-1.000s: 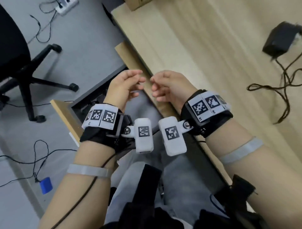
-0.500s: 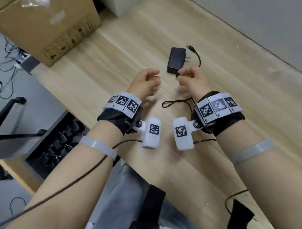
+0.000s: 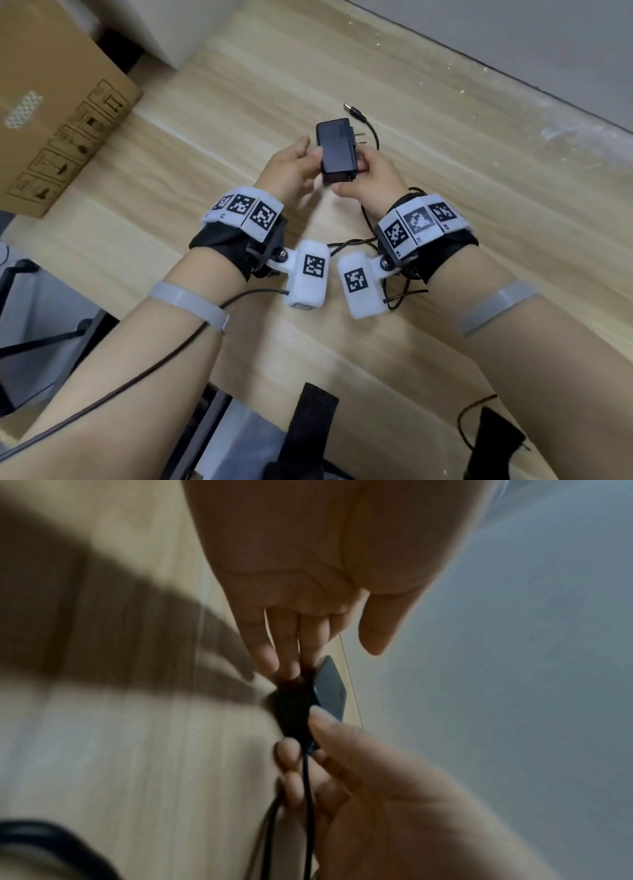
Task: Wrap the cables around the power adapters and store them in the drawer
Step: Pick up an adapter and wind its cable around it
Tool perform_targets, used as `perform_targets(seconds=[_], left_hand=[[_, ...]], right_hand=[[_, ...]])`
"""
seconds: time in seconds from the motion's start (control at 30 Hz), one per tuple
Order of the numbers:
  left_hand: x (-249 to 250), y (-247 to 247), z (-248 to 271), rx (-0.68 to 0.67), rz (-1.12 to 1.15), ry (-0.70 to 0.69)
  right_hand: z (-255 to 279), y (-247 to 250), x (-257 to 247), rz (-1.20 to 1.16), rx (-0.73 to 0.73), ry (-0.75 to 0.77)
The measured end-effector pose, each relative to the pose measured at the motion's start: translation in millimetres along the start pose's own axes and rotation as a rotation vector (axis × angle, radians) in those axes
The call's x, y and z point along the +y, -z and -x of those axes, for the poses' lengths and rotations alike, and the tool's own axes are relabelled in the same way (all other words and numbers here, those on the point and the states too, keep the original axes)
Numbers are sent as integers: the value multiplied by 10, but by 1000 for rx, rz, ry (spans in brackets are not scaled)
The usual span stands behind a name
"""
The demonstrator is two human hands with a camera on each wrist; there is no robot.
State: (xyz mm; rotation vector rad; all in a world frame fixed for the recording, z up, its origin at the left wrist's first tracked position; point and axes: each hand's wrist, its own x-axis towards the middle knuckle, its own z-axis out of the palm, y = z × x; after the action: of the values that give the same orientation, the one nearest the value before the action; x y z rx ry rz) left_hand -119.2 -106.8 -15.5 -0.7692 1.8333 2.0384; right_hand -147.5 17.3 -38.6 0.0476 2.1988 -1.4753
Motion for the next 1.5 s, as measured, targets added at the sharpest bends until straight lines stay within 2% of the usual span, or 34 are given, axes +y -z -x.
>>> perform_targets(seconds=[0.07,0.13,0.2,0.33,0.4,0.53,0.6,0.67,0.8,0.87,1.07,1.33,1.5], left_hand=[[14,-4,75,-17,49,19],[61,-2,186,-58,15,-23],[93,9,310,-122,-33,-121],[214,52,532,-201,-443,-388],[299,28,665,-248,-493,-443],[421,-58,956,-381,-454,-514],[451,-94,1054,-383,-421,-498],[455,-129,1130,-361,-337,-445],[416,-196,1299,-334,-37,-287],[413,-254,1394,-362,101,-233],[461,-404,1599,-464,284,-168],[480,-299,1560,-359,-9,-312],[512,-291,1546,-342,-91,-372]], right_hand=[[68,69,9,-28,25,8],[158,168,-12,-58,56,18],[310,293,-78,-76,58,5],[747,471,-222,-78,-65,3],[958,520,-312,-60,-102,22],[1395,611,-540,85,-108,112],[1576,652,-622,29,-69,154],[1693,703,-683,-37,38,217],[1796,799,-719,-226,294,327],[1805,782,-689,-287,326,325],[1850,548,-514,-191,177,277],[2027,426,-563,66,27,184],[2016,449,-588,230,16,132]])
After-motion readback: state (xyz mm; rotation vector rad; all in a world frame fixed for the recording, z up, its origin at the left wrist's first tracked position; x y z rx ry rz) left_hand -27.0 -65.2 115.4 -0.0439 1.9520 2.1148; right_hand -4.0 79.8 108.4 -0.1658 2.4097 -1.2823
